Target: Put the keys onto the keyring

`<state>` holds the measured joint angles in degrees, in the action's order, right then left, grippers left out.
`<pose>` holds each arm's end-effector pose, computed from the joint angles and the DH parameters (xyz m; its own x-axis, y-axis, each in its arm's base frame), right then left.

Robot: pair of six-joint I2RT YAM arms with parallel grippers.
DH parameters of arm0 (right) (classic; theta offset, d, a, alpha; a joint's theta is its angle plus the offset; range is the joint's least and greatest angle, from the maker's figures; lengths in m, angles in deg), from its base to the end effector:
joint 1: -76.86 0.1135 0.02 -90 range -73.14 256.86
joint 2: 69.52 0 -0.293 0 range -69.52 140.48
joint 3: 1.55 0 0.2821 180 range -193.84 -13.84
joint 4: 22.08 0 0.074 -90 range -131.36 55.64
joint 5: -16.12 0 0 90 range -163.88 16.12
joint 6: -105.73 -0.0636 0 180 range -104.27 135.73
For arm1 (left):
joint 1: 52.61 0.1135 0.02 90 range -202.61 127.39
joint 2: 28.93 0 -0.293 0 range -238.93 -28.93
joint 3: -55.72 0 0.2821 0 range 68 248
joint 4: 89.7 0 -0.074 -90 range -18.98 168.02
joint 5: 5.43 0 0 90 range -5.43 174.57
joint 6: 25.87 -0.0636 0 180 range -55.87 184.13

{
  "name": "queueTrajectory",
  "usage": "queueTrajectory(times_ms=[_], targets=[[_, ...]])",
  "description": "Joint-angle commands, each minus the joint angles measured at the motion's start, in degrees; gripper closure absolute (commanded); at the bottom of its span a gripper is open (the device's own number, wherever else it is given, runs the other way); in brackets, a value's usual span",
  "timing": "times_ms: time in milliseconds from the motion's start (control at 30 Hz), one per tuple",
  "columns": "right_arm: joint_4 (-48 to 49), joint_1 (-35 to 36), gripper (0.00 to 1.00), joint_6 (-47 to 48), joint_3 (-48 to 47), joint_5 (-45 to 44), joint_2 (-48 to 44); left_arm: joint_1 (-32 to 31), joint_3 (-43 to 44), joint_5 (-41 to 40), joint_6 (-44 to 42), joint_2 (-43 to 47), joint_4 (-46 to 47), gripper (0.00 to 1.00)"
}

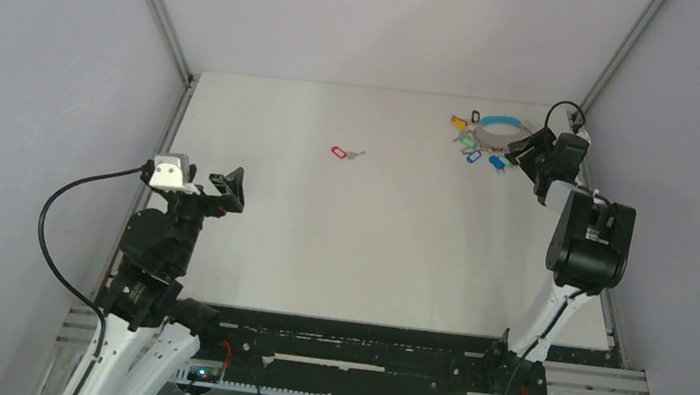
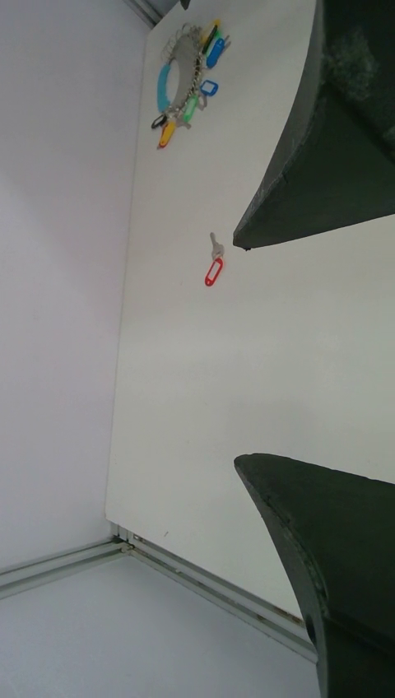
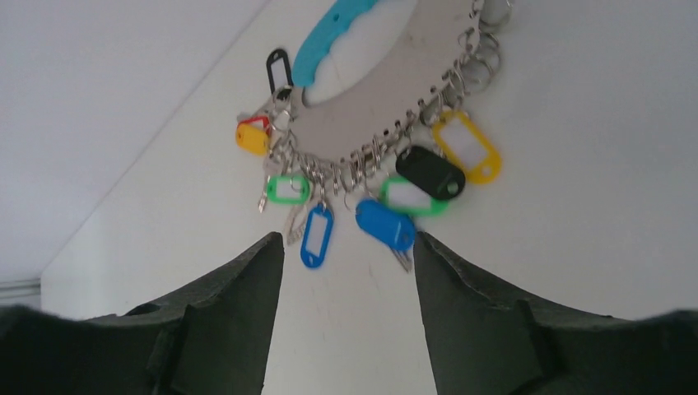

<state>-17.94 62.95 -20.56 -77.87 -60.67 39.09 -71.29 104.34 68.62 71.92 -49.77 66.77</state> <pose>0.4615 -0.0993 0.1764 -0.3464 0.6794 -0.6469 0.3020 0.7336 0.6088 0.1293 -0.0253 0.3592 0.0630 -0.1589 -0.9853 0.0574 0.9862 -0.1553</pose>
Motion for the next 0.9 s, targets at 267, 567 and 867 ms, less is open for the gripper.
queueTrajectory(times_ms=[267, 567, 867], targets=[[1.6, 0.2, 0.59, -10.2, -18.3, -0.6, 15.5, 2.6, 1.6, 2.4, -1.8, -4.1, 1.3, 0.01], [-7.0, 1.5, 0.64, -13.0, -24.0, -7.0, 19.0, 2.5, 1.7, 2.4, -2.0, -4.8, 1.3, 0.01], [-13.1, 2.2, 0.65, -14.8, -29.0, -8.2, 22.8, 2.5, 1.8, 2.4, -2.0, -5.3, 1.4, 0.01]])
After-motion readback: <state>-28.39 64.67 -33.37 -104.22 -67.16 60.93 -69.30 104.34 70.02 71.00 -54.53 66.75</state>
